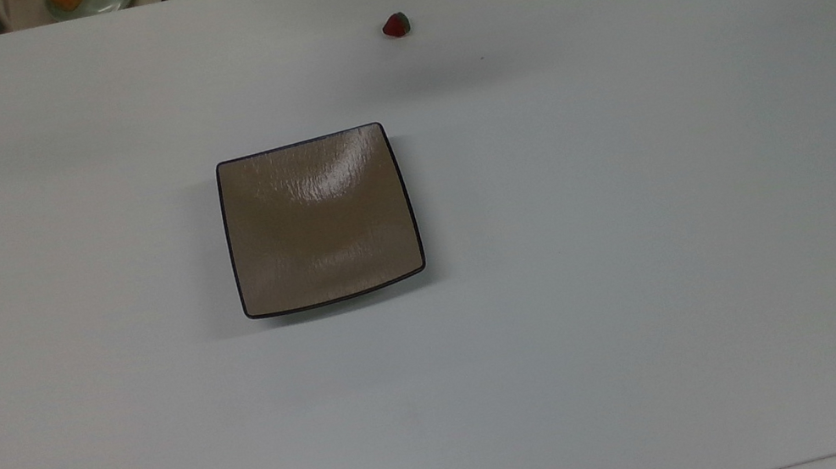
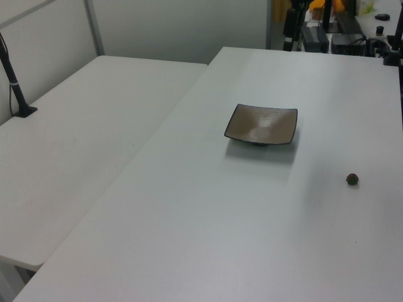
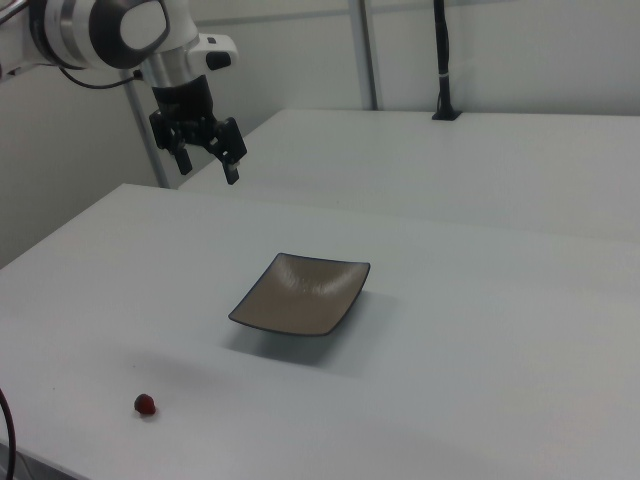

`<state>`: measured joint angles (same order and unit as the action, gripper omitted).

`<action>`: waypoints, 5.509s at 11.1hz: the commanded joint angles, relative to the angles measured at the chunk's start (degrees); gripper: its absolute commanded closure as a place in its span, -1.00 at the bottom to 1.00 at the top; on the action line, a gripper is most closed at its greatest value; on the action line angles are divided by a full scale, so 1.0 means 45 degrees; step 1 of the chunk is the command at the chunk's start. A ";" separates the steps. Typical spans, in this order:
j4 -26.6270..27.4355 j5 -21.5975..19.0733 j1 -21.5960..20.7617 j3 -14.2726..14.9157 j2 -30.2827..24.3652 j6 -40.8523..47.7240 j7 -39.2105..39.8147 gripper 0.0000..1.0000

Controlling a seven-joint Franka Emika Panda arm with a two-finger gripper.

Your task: Strawberries on a ceramic plate

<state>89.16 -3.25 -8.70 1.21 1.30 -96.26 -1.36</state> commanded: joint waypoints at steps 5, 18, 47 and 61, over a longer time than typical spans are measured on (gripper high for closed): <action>0.0518 -0.0079 -0.0273 0.0063 -0.0288 0.0122 -0.0090 -1.00; 0.3911 0.0761 -0.0683 -0.0950 -0.0307 0.2212 0.6571 -1.00; 0.3651 0.2249 -0.0841 -0.3160 0.0552 0.2576 0.4325 0.94; 0.1337 0.0254 0.0371 -0.0191 0.1877 -0.1628 0.4149 0.93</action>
<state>93.91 -0.35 -7.43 0.20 7.80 -97.74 18.33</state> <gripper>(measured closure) 0.678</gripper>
